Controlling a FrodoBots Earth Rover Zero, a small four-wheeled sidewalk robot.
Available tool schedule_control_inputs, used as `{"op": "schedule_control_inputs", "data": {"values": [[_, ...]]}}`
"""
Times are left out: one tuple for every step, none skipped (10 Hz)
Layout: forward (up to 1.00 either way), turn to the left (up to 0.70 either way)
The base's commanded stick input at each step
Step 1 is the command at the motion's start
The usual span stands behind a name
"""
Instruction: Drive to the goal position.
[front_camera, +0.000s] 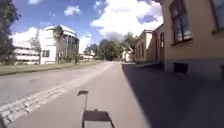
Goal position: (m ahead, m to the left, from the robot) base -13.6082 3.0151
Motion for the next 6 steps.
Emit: {"op": "schedule_control_inputs", "data": {"values": [[-0.85, 0.00], [-0.85, 0.00], [-0.85, 0.00], [-0.43, 0.00], [0.00, 0.00], [0.00, 0.00]]}}
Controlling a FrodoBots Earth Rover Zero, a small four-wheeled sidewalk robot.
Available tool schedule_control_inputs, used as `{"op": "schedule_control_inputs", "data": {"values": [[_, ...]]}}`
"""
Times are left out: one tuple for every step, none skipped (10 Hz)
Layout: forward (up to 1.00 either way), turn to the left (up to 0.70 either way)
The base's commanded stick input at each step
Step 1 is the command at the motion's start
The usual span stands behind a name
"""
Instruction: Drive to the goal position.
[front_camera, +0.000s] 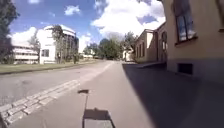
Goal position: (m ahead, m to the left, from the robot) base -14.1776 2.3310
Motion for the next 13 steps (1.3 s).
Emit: {"op": "schedule_control_inputs", "data": {"values": [[0.00, 0.00], [0.00, 0.00], [0.00, 0.00], [0.00, 0.00], [0.00, 0.00], [0.00, 0.00], [0.00, 0.00], [0.00, 0.31], [0.00, 0.85], [0.00, 0.85], [0.00, 0.85], [0.00, 0.85], [0.00, 0.85]]}}
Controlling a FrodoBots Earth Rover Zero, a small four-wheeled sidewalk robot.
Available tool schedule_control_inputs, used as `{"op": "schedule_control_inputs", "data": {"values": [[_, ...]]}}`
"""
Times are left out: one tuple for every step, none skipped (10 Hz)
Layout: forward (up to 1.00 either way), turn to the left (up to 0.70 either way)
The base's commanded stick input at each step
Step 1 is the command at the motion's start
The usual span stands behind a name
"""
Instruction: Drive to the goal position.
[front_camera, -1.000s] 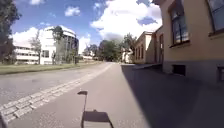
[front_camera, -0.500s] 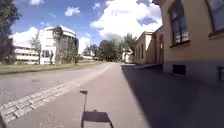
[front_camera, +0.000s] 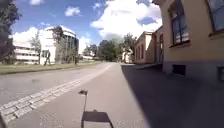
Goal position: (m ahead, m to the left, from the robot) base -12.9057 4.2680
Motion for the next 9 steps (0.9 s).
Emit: {"op": "schedule_control_inputs", "data": {"values": [[0.00, 0.85], [0.00, 0.85], [0.00, 0.85], [0.00, 0.85], [0.00, 0.85], [0.00, 0.85], [0.00, 0.85], [0.00, 0.85], [0.00, 0.85]]}}
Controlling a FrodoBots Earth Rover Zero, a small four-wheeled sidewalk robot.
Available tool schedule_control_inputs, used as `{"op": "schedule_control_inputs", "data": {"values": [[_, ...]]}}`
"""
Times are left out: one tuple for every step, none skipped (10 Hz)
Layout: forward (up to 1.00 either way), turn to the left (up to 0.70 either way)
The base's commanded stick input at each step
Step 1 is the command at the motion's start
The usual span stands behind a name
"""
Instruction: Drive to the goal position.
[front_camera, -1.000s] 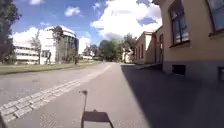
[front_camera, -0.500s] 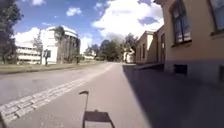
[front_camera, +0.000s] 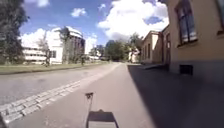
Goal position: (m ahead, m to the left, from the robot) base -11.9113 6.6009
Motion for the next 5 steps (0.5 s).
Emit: {"op": "schedule_control_inputs", "data": {"values": [[0.00, 0.85], [0.00, 0.85], [0.00, 0.85], [0.00, 0.85], [0.00, 0.85]]}}
